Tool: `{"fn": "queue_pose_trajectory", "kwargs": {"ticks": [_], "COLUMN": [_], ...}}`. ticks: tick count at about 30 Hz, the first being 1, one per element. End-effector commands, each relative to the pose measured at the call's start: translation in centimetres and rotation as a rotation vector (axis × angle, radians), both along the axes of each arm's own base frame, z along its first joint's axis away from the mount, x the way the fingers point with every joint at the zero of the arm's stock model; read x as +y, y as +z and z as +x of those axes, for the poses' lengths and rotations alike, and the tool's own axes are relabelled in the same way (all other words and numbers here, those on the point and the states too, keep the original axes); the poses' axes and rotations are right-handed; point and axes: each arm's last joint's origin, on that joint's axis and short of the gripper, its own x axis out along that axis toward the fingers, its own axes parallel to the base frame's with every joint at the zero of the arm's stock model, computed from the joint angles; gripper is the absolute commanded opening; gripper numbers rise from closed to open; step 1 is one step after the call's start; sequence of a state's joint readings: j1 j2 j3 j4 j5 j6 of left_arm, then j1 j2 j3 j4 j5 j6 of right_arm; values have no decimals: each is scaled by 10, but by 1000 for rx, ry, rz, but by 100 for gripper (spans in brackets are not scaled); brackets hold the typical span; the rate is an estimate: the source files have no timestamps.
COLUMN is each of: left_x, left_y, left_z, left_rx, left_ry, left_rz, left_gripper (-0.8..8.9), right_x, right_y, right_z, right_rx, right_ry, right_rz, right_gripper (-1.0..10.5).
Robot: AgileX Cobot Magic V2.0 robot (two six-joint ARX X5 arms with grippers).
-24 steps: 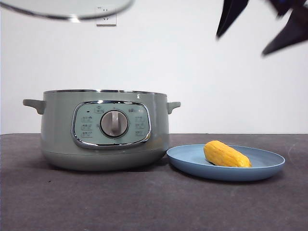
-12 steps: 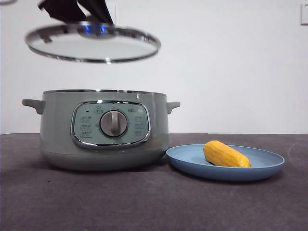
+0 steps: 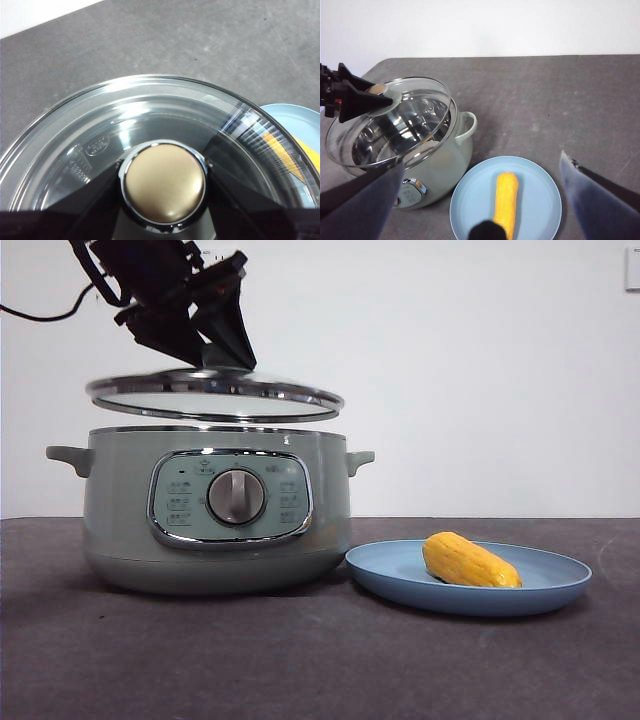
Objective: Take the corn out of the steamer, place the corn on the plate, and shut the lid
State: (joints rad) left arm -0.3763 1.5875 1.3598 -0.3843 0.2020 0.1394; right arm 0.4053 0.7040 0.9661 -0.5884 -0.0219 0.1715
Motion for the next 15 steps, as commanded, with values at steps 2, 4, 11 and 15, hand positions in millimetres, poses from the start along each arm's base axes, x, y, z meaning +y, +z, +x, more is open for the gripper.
{"fn": "queue_pose_trajectory", "kwargs": {"ticks": [2,4,11,15], "left_x": [-4,-4,-4,-4], "left_y": [4,0,-4,-6], "left_z": [5,8,8,7], "left_rx": [-57,-42,-25,-2], "left_ry": [-14,-12,-2,-3], "left_rz": [-6,1,20,29], "left_gripper": [-8,-8,-8,-8], "right_x": [0,0,0,0], "right_y": [-2,-2,-2,-2], "right_z": [0,0,1,1], "right_rx": [-2,-2,0,0], "right_ry": [-1,-2,-1,-1], "right_rz": [-9,-9,-10,-10], "right_gripper": [630,630,630,630]}}
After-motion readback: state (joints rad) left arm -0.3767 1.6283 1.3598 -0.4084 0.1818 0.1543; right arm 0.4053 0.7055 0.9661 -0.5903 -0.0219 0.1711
